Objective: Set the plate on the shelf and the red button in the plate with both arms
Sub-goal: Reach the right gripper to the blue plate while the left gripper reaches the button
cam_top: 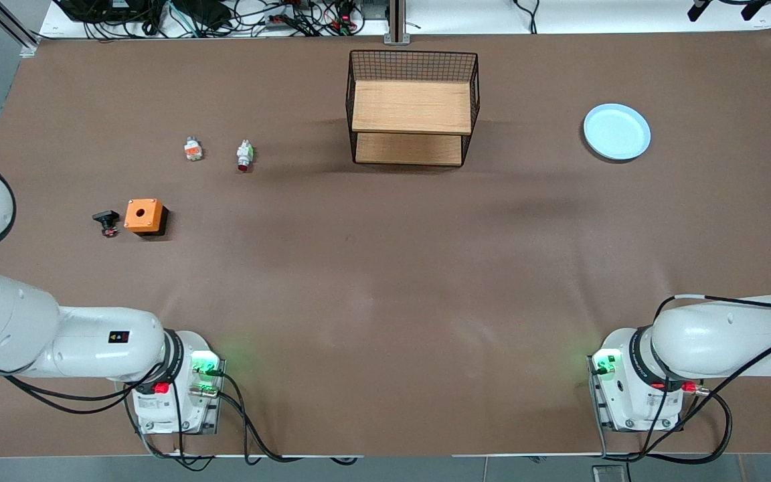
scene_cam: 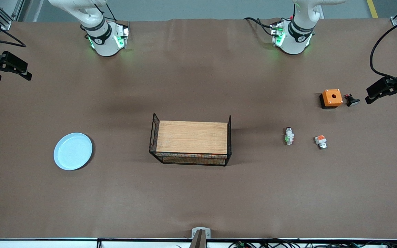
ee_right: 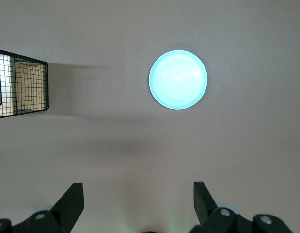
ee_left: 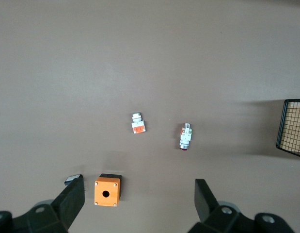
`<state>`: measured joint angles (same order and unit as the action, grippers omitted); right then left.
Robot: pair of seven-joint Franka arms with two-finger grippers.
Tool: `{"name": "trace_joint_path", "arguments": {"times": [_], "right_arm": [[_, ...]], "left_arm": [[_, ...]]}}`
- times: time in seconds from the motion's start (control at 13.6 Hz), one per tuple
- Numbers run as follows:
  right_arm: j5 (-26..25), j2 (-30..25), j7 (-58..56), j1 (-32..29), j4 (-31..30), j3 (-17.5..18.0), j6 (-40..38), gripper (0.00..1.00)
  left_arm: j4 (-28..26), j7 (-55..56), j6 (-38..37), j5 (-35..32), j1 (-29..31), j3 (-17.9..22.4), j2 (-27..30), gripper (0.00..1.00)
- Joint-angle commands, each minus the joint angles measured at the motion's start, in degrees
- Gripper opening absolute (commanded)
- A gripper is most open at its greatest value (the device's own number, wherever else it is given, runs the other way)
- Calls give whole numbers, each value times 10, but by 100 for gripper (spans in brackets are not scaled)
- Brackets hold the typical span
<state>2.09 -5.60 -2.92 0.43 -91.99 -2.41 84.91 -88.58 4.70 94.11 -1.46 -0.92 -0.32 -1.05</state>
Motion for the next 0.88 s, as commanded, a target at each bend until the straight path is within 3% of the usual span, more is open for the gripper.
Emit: {"name": "trace_joint_path", "arguments": {"times": [0.0, 0.44, 0.66, 0.81], "right_arm": [[8, -17, -6, -3, -14, 0, -1, 100], [0, -7, -6, -7, 8, -9, -14, 100], [0, 97, -13, -9, 28, -21, -13, 100], [-2, 130, -13, -17, 44, -22, -5, 100]], "left_arm": [[1, -9, -11, 10, 2, 0, 7, 100], [-14, -7, -15, 22, 6, 2, -25, 100], [-40, -4, -1, 26, 1, 1, -74, 100], [-96, 2, 75, 26, -3, -12, -87, 100]]}}
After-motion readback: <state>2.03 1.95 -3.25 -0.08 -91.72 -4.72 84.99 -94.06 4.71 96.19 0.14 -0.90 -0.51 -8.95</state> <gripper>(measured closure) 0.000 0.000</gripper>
